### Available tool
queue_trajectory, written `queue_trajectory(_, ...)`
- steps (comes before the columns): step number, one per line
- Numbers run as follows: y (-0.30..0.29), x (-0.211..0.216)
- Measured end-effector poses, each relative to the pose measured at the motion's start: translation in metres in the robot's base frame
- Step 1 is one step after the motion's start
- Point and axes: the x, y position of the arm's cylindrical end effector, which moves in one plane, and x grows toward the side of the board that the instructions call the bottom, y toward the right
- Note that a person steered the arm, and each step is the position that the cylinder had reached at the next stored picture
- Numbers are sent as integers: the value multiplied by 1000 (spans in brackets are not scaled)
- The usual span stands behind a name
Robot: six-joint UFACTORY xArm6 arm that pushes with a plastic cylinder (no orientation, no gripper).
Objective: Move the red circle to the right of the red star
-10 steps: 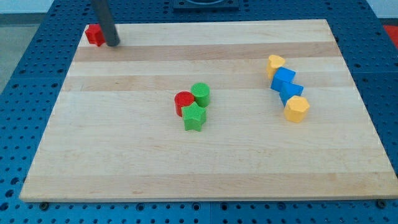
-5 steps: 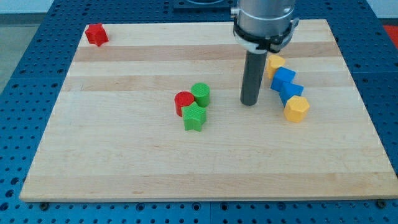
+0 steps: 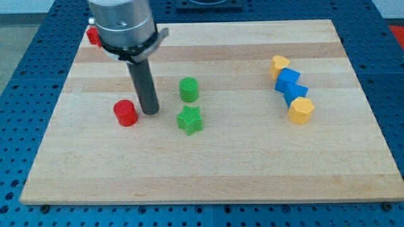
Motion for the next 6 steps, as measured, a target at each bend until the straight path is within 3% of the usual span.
queue_trajectory(1, -9, 32)
queue_trajectory(2, -78, 29)
queue_trajectory(3, -95, -31)
queue_trajectory(4, -95, -14)
queue_trajectory(5, -91, 37)
queue_trajectory(6, -62, 24)
